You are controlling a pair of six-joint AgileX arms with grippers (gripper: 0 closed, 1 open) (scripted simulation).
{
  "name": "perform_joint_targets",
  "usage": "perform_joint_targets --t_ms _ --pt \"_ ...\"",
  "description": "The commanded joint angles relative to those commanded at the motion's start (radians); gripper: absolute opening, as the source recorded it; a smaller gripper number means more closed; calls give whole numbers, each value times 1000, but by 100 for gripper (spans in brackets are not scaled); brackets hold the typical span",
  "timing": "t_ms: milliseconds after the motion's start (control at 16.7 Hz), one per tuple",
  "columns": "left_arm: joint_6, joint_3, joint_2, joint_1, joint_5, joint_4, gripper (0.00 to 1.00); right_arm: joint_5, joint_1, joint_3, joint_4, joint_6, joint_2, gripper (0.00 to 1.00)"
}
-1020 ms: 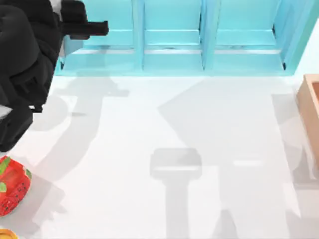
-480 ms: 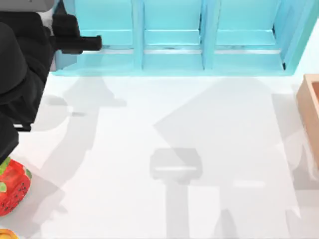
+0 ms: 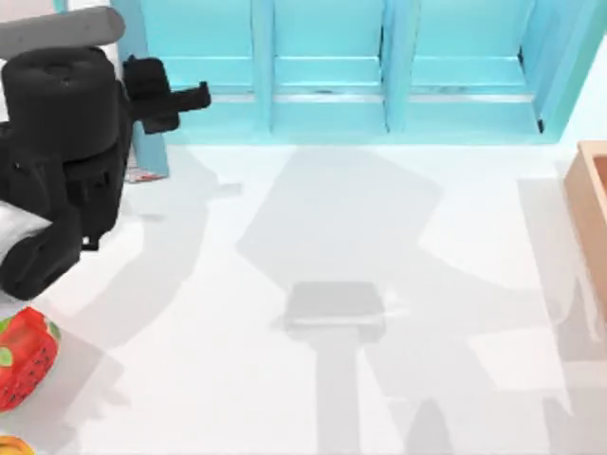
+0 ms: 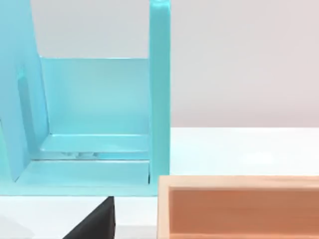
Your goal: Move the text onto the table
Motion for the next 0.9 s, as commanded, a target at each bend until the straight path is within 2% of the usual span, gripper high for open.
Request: perform_joint_targets --t_ms 180,360,900 --pt "-250 65 132 -39 -96 -145 0 0 0 0 0 0 0 100" --pt "-561 152 276 -107 -200 -309 0 0 0 0 0 0 0 100" --pt "-1666 515 647 -445 -514 -781 0 0 0 0 0 0 0 100"
